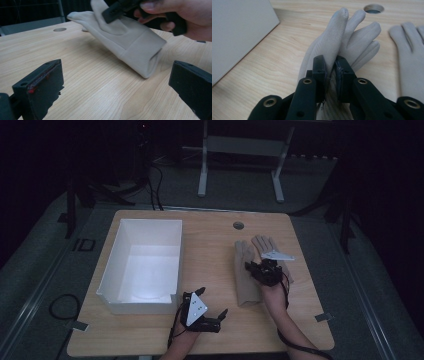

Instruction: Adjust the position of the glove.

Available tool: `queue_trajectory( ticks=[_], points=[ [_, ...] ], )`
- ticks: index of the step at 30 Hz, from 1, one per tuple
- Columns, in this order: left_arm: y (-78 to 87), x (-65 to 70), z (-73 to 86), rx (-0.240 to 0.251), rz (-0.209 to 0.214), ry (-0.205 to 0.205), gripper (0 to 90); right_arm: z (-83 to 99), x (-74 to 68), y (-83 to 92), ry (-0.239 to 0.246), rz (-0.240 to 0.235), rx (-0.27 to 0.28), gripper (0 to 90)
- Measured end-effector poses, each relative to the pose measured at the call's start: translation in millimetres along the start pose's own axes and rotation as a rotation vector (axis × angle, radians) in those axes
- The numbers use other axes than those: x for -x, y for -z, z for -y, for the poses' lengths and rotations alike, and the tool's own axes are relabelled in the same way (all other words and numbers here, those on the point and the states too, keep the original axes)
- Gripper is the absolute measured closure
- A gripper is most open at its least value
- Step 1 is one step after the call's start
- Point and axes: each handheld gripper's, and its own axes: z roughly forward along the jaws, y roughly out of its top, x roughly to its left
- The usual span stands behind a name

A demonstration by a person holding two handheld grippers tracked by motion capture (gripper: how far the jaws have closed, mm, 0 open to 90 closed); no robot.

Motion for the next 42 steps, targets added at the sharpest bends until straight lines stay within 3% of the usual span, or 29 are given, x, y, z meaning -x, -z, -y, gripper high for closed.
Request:
queue_trajectory(
  ticks=[5,9,13,15,23,28,35,41,42],
  points=[
    [-0.1,-0.1,-0.1,-0.001,0.000,0.001,0.1,9.0,3.8,-0.8,-0.006,0.012,-0.015,80.0],
    [-0.1,-0.3,-0.1,-0.001,0.001,0.004,0.1,27.6,11.2,-13.1,-0.013,0.024,-0.069,78.5],
    [0.0,-0.4,0.0,0.001,0.003,0.004,0.1,41.4,13.3,-24.9,0.045,0.046,-0.114,63.1],
    [0.0,-0.4,0.0,0.001,0.003,0.003,0.1,44.9,13.2,-25.5,0.057,0.048,-0.098,59.9],
    [-0.1,-0.2,0.0,0.001,0.002,0.003,0.1,45.6,7.9,-29.2,0.124,0.073,-0.091,54.0],
    [-0.1,-0.4,0.0,0.001,0.003,0.004,0.1,42.5,12.0,-34.4,0.103,0.072,-0.085,50.5],
    [0.0,-0.7,0.1,0.002,0.005,0.006,0.1,35.7,11.4,-41.2,0.109,0.083,-0.091,48.6],
    [0.0,-0.8,0.1,0.002,0.008,0.007,0.1,30.9,13.2,-34.1,0.109,0.079,-0.070,48.4],
    [0.0,-0.9,0.1,0.002,0.009,0.008,0.1,24.3,18.5,-24.5,0.120,0.051,-0.035,49.2]
  ],
)
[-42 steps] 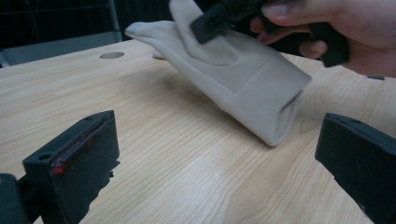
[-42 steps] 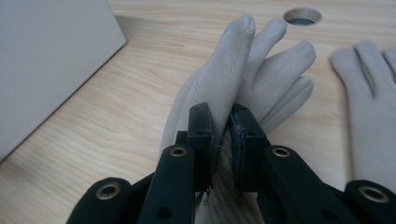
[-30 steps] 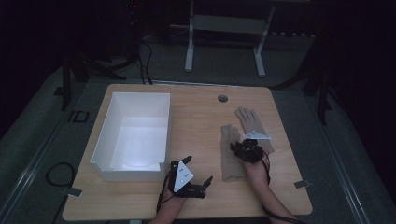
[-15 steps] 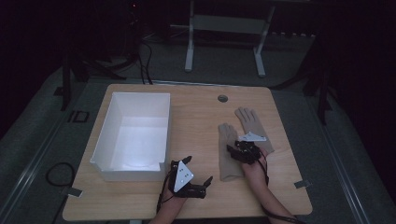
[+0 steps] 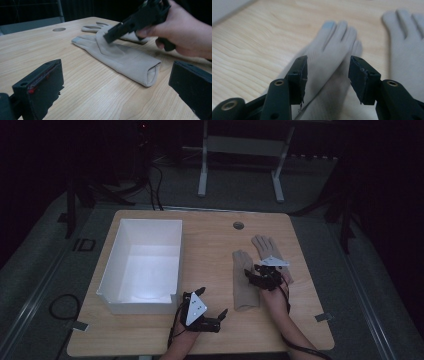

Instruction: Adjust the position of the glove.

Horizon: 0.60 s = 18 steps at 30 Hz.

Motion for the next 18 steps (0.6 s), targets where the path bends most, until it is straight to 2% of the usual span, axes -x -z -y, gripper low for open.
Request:
queue_trajectory(
  ticks=[4,5,7,10,11,12,13,15,16,17,18],
  points=[
    [0.0,0.0,0.0,-0.001,0.000,0.000,0.1,-5.6,8.6,10.1,0.028,-0.004,0.037,49.3],
    [-0.2,0.1,0.0,0.001,-0.001,0.003,0.1,-10.0,19.1,17.4,0.040,0.004,0.058,48.5],
    [-0.1,-0.1,0.0,-0.001,-0.001,0.000,0.1,-13.9,31.5,22.2,0.034,-0.009,0.065,48.1],
    [-0.1,-0.2,-0.1,-0.001,-0.001,0.001,0.1,-16.7,43.9,26.0,0.032,-0.007,0.063,47.8],
    [-0.1,-0.1,0.0,-0.001,-0.001,0.003,0.1,-19.2,57.7,28.7,0.024,-0.005,0.059,47.8],
    [-0.2,-0.1,0.0,-0.001,-0.002,0.004,0.1,-20.0,63.8,29.3,0.024,0.000,0.055,47.8],
    [-0.2,-0.2,-0.1,-0.001,-0.002,0.003,0.1,-20.0,63.8,29.3,0.024,0.000,0.055,47.8],
    [-0.2,-0.1,0.0,0.000,-0.002,0.004,0.1,-21.1,75.3,29.5,0.024,0.010,0.042,47.8],
    [-0.2,-0.1,0.0,0.000,-0.002,0.004,0.1,-21.1,75.3,29.5,0.024,0.010,0.042,47.8],
    [-0.2,-0.1,0.0,-0.001,-0.002,0.004,0.1,-21.7,89.7,27.8,0.026,0.027,0.021,47.8],
    [-0.2,-0.2,-0.1,-0.001,-0.002,0.004,0.1,-21.7,89.7,27.8,0.026,0.027,0.021,47.8]
  ],
)
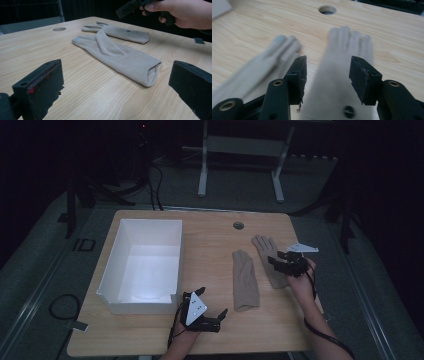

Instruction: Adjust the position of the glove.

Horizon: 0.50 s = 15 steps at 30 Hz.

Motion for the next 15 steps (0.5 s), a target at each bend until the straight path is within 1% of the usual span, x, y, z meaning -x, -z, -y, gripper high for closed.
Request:
queue_trajectory(
  ticks=[1,2,3,4,6,8,10,11,13,14,15],
  points=[
    [0.0,0.0,0.0,0.000,0.000,0.001,0.1,0.7,8.8,-2.0,-0.008,0.015,-0.012,47.9],
    [0.0,0.0,0.0,0.000,0.000,0.001,0.1,1.5,12.5,-3.2,-0.018,0.023,-0.013,48.8],
    [0.0,0.0,0.0,0.000,0.000,0.001,0.1,1.5,12.5,-3.2,-0.018,0.023,-0.013,48.8],
    [-0.1,0.0,0.0,0.000,0.000,0.001,0.1,3.1,18.7,-6.4,-0.038,0.035,-0.024,49.7],
    [0.0,-0.1,0.0,-0.001,0.000,0.002,0.1,3.9,21.0,-8.3,-0.044,0.038,-0.028,49.8],
    [0.0,0.0,0.0,0.000,0.001,0.001,0.1,6.5,27.0,-16.5,-0.057,0.039,-0.051,49.6],
    [0.0,0.0,0.0,0.000,0.001,0.001,0.1,7.6,28.2,-19.7,-0.066,0.034,-0.057,49.6],
    [-0.1,0.1,0.0,0.000,0.000,0.000,0.1,11.0,29.2,-27.5,-0.074,0.034,-0.073,49.5],
    [0.0,-0.3,0.0,0.000,-0.001,0.004,0.1,15.5,29.2,-35.7,-0.085,0.030,-0.094,49.7],
    [0.0,-0.3,0.0,0.000,-0.001,0.004,0.1,15.5,29.2,-35.7,-0.085,0.030,-0.094,49.7],
    [0.0,-0.3,0.0,0.000,0.000,0.005,0.1,18.6,28.7,-40.2,-0.075,0.035,-0.110,52.1]
  ],
)
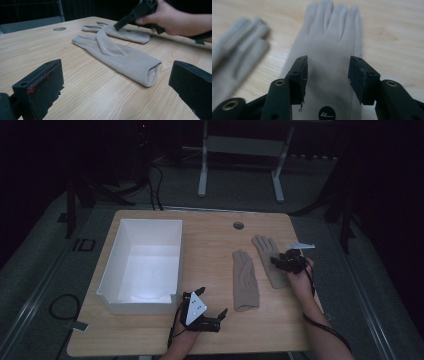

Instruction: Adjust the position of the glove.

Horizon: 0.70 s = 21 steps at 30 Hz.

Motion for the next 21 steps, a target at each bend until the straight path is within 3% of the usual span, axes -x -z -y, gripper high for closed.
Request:
queue_trajectory(
  ticks=[1,2,6,11,14,18,21],
  points=[
    [0.0,0.0,0.0,0.000,0.000,-0.001,0.1,3.1,-0.9,-5.2,0.008,0.000,-0.020,52.8],
    [0.0,0.2,0.0,0.000,0.000,-0.002,0.1,6.0,-2.3,-6.6,0.023,0.004,0.005,53.3],
    [0.0,0.3,0.0,0.000,0.000,-0.005,0.1,9.0,-1.3,-6.6,0.007,0.006,0.029,58.0],
    [0.0,0.2,0.0,0.000,-0.001,-0.002,0.1,7.3,-2.1,-6.9,0.014,0.010,0.024,72.4],
    [-0.1,0.1,0.0,-0.001,-0.002,0.001,0.1,4.6,-3.6,-5.7,-0.019,0.015,0.009,82.4],
    [0.0,-0.1,0.0,0.000,-0.002,0.003,0.1,1.4,-5.7,1.5,-0.055,0.013,0.031,83.0],
    [0.0,-0.2,0.0,-0.001,-0.001,0.005,0.1,-5.5,-8.2,19.0,-0.075,0.027,0.071,83.1]
  ],
)
